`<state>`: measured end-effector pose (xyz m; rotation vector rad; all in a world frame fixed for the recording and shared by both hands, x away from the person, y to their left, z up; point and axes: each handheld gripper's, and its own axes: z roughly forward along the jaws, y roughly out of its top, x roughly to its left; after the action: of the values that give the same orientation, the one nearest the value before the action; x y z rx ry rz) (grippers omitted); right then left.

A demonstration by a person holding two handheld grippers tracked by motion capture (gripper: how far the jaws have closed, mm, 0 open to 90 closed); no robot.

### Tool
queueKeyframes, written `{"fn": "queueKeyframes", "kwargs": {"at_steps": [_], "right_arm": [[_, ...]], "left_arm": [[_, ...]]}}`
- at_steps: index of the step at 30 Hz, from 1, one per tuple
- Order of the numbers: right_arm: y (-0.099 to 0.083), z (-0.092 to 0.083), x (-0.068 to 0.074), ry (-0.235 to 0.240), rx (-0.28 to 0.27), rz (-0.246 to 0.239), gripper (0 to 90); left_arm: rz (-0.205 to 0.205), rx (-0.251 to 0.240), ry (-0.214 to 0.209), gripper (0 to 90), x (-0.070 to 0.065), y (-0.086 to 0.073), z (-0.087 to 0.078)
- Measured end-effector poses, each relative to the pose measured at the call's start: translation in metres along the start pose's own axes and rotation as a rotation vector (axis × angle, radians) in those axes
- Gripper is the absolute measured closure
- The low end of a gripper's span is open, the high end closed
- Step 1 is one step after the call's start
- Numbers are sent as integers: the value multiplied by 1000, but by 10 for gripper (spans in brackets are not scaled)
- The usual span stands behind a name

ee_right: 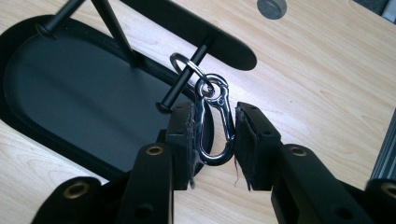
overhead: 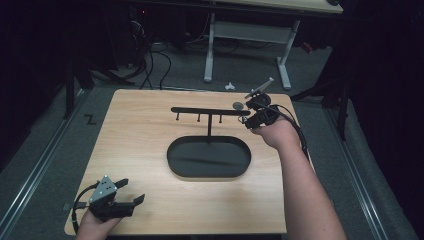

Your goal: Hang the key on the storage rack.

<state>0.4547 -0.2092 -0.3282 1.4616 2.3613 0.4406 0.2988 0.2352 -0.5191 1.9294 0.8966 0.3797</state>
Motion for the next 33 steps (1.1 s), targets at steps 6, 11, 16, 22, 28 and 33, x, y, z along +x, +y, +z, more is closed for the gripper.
{"fn": "queueKeyframes", "kwargs": {"at_steps": [6,11,16,22,28,33], "right_arm": [[-2,3,-1,6,-3,11,681],[-2,1,-2,11,-10,15,678],[-2,0,-2,13,-10,19,675],[-1,1,-1,13,-8,23,667],[0,0,-1,8,-6,16,665],[0,0,-1,8,-4,28,664]], "left_arm": [[1,2,0,155,0,0,0],[0,2,0,155,0,0,0],[0,4,-3,155,0,0,0],[1,4,-6,155,0,0,0],[1,5,-8,155,0,0,0],[1,4,-8,155,0,0,0]]}}
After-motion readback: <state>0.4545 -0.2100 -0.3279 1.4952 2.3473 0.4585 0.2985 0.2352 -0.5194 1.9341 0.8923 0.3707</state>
